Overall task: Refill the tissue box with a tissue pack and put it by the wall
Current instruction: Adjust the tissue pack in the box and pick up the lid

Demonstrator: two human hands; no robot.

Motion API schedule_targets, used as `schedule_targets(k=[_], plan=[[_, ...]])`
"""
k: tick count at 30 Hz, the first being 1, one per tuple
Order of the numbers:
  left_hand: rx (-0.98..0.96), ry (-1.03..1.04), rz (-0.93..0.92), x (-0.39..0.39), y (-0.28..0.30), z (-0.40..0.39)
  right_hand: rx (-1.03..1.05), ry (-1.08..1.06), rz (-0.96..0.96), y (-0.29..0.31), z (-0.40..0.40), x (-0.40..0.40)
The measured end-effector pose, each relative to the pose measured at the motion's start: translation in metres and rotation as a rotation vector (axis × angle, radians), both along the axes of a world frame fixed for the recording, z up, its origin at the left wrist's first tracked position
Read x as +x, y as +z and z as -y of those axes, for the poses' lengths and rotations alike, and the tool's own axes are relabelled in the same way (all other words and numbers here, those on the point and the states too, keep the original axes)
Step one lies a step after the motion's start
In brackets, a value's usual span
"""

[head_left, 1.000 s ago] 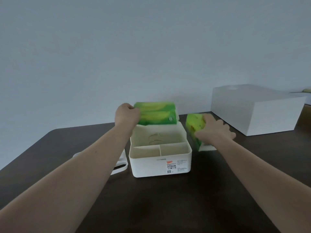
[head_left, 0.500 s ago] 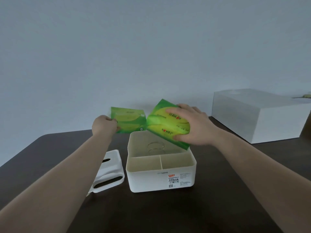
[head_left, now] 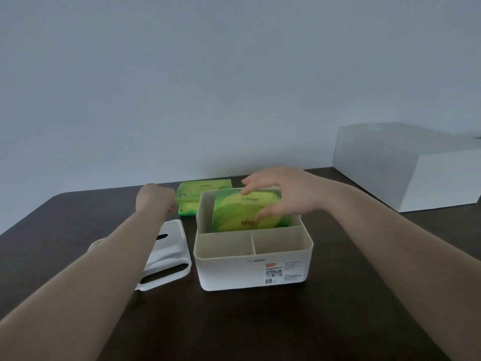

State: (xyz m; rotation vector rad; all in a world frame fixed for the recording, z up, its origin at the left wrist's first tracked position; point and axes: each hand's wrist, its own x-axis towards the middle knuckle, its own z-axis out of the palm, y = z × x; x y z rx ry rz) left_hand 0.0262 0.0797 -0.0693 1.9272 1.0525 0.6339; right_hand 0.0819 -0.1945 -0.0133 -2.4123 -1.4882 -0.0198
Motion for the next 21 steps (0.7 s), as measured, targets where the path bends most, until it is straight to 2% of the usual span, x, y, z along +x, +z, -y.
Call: schedule_targets(k=[2, 7, 14, 16, 21], plan=[[0.017, -0.025, -0.033, -0.005, -0.001, -0.001, 0.006, -0.021, -0.054, -0.001, 0.002, -0.001], [0.109, -0.050, -0.092, -0.026, -0.002, 0.000, 0.062, -0.066, -0.037, -0.003, 0.006, -0.010], [0.269, 0.051, -0.654, -0.099, -0.011, -0.005, 0.243, -0.092, -0.047, 0.002, 0.009, -0.042], [0.245, 0.090, -0.694, -0.118, -0.016, -0.002, 0.259, -0.090, -0.051, 0.004, 0.008, -0.051], [0.162, 0.117, -0.652, -0.146, -0.011, 0.010, 0.220, -0.076, -0.054, 0.006, 0.004, -0.072]])
